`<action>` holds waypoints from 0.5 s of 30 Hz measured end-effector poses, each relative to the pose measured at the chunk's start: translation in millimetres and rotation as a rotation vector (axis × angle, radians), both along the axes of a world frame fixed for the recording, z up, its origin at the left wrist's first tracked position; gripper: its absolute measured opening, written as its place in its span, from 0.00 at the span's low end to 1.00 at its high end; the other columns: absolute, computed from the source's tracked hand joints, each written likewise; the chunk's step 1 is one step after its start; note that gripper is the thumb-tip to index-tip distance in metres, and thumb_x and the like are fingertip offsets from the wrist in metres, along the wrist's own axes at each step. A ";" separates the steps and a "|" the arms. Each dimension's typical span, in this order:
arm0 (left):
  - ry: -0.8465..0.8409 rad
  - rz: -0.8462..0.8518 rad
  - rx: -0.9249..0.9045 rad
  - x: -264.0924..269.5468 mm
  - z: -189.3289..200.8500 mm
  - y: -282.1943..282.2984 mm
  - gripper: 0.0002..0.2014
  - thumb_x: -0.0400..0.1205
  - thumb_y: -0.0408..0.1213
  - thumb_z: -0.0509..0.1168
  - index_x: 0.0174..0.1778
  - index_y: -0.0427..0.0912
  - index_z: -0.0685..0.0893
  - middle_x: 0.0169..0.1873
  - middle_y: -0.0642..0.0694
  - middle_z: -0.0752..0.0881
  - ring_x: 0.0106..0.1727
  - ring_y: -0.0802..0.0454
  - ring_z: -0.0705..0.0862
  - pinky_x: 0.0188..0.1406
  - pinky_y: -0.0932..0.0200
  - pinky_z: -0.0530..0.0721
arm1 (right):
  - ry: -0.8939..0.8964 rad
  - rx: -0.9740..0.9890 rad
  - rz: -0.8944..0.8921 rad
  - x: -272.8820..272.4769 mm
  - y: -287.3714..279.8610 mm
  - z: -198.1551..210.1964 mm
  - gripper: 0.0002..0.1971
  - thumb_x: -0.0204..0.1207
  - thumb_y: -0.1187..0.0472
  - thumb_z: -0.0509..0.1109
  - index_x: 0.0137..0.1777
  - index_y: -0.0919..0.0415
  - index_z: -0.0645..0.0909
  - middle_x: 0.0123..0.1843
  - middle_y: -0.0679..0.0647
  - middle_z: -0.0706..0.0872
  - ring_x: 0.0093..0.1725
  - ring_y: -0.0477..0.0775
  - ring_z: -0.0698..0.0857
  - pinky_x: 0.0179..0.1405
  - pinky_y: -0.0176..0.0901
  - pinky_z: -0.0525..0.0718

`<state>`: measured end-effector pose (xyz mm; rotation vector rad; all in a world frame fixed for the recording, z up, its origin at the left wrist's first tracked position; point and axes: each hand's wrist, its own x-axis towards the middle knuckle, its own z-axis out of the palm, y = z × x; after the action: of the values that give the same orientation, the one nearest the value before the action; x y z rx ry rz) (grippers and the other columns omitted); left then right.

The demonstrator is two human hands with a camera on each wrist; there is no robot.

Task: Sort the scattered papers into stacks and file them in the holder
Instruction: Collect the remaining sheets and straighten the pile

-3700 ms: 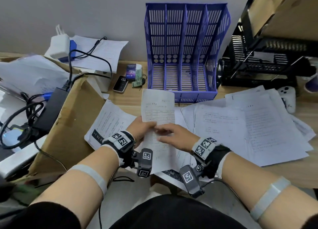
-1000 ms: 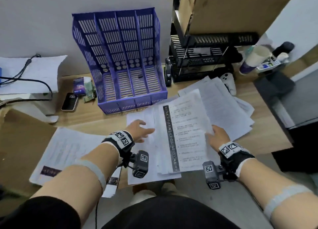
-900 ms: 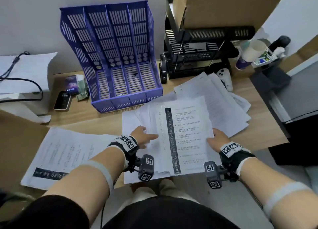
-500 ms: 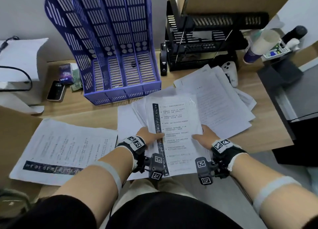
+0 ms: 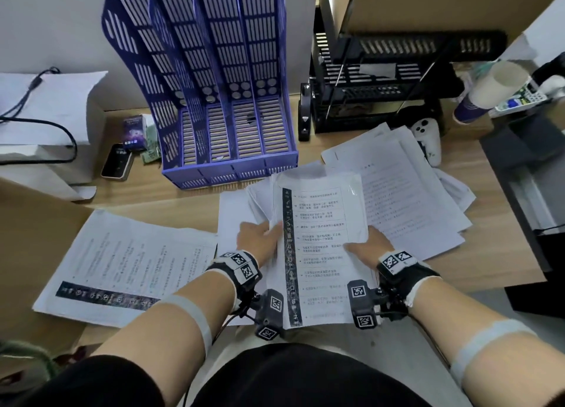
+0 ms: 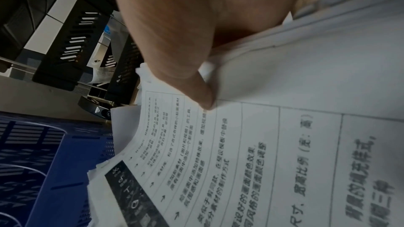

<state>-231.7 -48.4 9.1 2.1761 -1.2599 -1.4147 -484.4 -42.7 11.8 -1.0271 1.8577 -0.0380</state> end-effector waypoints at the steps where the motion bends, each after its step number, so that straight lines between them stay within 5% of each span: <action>1: -0.015 0.049 -0.044 4.9 -5.0 -3.1 0.31 0.75 0.67 0.58 0.41 0.38 0.86 0.48 0.27 0.87 0.47 0.31 0.87 0.62 0.42 0.85 | 0.004 -0.019 0.025 -1.0 0.0 -1.4 0.15 0.78 0.61 0.70 0.63 0.65 0.82 0.62 0.59 0.88 0.56 0.59 0.85 0.51 0.39 0.79; 3: 0.027 0.113 -0.017 13.3 -12.7 -11.5 0.23 0.80 0.59 0.59 0.37 0.42 0.86 0.43 0.29 0.86 0.41 0.36 0.86 0.59 0.43 0.86 | 0.020 -0.036 0.015 -4.4 1.1 -1.3 0.11 0.79 0.62 0.68 0.59 0.62 0.85 0.59 0.58 0.89 0.50 0.55 0.83 0.44 0.38 0.78; 6: 0.185 0.315 0.051 21.0 -19.3 -28.4 0.13 0.76 0.50 0.68 0.33 0.46 0.78 0.32 0.34 0.79 0.35 0.40 0.81 0.47 0.42 0.89 | 0.034 -0.058 -0.052 -11.6 3.5 -0.8 0.11 0.79 0.63 0.66 0.59 0.62 0.84 0.56 0.56 0.89 0.51 0.55 0.83 0.52 0.42 0.79; 10: 0.256 0.366 0.105 26.9 -44.8 -40.2 0.17 0.71 0.45 0.74 0.50 0.47 0.77 0.41 0.34 0.86 0.35 0.39 0.85 0.46 0.30 0.89 | 0.070 -0.110 -0.083 -17.6 4.0 -0.8 0.18 0.73 0.57 0.67 0.62 0.56 0.83 0.61 0.59 0.86 0.56 0.60 0.85 0.61 0.50 0.84; 13: 0.195 0.259 0.039 30.0 -60.4 -44.3 0.09 0.68 0.46 0.69 0.29 0.46 0.79 0.34 0.29 0.86 0.38 0.36 0.88 0.48 0.30 0.89 | 0.030 -0.134 -0.082 -19.2 1.6 3.6 0.16 0.78 0.64 0.66 0.66 0.59 0.81 0.62 0.56 0.87 0.56 0.55 0.83 0.58 0.43 0.79; 15: 0.172 0.260 0.020 38.2 -62.8 -45.7 0.10 0.68 0.46 0.66 0.33 0.42 0.81 0.40 0.28 0.88 0.44 0.31 0.90 0.48 0.30 0.89 | 0.035 -0.152 -0.108 -20.6 -0.7 5.3 0.18 0.80 0.65 0.65 0.69 0.58 0.79 0.64 0.56 0.86 0.61 0.58 0.83 0.62 0.46 0.79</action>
<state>-193.5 -94.1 -53.6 2.0888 -0.8724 -1.4725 -505.1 -43.4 17.1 -1.0354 1.9642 -0.2294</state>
